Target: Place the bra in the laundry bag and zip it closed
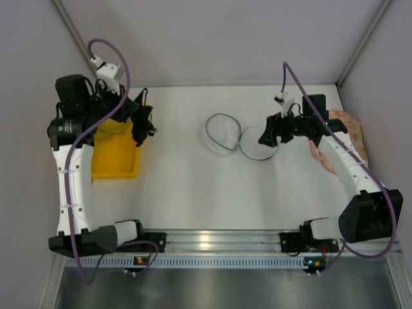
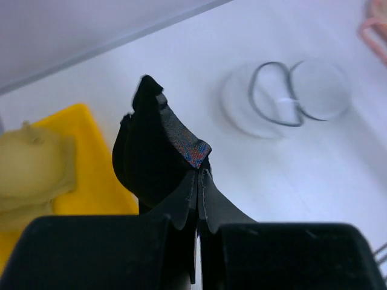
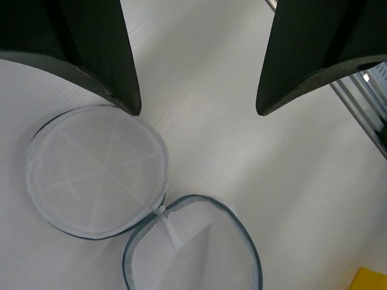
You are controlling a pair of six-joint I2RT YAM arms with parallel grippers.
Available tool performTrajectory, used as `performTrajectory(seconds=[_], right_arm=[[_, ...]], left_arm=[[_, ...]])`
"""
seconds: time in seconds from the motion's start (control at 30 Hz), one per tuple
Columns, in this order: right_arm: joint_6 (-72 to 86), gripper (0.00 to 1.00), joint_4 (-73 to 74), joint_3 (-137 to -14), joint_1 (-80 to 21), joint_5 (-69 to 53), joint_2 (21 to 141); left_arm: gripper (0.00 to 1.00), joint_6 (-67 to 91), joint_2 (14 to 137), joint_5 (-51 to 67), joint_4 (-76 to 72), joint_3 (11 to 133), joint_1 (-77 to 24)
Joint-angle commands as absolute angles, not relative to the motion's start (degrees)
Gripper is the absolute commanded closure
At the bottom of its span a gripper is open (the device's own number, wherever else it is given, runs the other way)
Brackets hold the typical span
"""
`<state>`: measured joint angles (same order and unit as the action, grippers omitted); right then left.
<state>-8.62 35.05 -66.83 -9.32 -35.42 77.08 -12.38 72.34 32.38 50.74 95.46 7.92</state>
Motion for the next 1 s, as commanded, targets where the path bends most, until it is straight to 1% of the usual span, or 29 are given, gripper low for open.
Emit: performTrajectory(seconds=[0.0, 0.03, 0.07, 0.13, 0.17, 0.23, 0.27, 0.4, 0.47, 0.63, 0.7, 0.83, 0.97], right_arm=[[-9.5, 0.23, 38.1, -70.8, -6.7, -40.0, 74.8], [-9.6, 0.23, 38.5, -70.9, -6.2, -40.4, 74.7], [-9.7, 0.22, 38.7, -70.9, -5.8, -41.0, 74.4], [-10.2, 0.23, 39.5, -70.7, -4.8, -41.1, 73.8], [-10.5, 0.23, 39.9, -70.8, -4.7, -41.2, 73.7], [-11.1, 0.23, 40.5, -70.4, -3.9, -41.4, 73.0], [-11.3, 0.23, 41.2, -70.4, -3.6, -41.6, 72.7], [-12.9, 0.23, 42.9, -69.8, -1.4, -41.9, 71.9], [-13.7, 0.23, 43.5, -69.2, -0.8, -42.1, 71.6], [-14.9, 0.23, 45.5, -67.9, -0.6, -42.5, 71.4], [-15.3, 0.23, 46.4, -67.7, -0.6, -43.2, 71.1], [-16.5, 0.24, 48.2, -65.7, -0.5, -43.4, 70.6], [-16.9, 0.24, 48.7, -64.2, -0.5, -43.4, 70.1]], left_arm=[[1.00, -11.1, 68.7, 45.8, 50.5, 94.3, 3.1], [1.00, -9.4, 68.0, 47.2, 50.5, 93.7, 1.6], [1.00, -8.3, 67.8, 47.5, 50.5, 93.3, -2.9], [1.00, -6.1, 67.6, 47.6, 50.5, 91.1, -7.1], [1.00, -4.3, 67.6, 48.2, 50.5, 90.1, -10.9], [1.00, -2.6, 67.9, 48.0, 50.5, 87.2, -14.8], [1.00, -2.3, 67.9, 47.9, 50.5, 86.4, -19.1], [1.00, -0.5, 69.0, 54.1, 50.5, 82.4, -24.4], [1.00, -1.2, 69.5, 54.8, 50.1, 80.6, -26.4], [1.00, -1.3, 69.3, 47.0, 43.5, 71.4, -25.7], [1.00, -1.3, 69.7, 44.1, 39.1, 68.4, -24.3], [1.00, -1.1, 72.1, 34.0, 32.2, 59.4, -21.9], [1.00, 1.5, 73.7, 28.7, 25.4, 54.9, -17.3]])
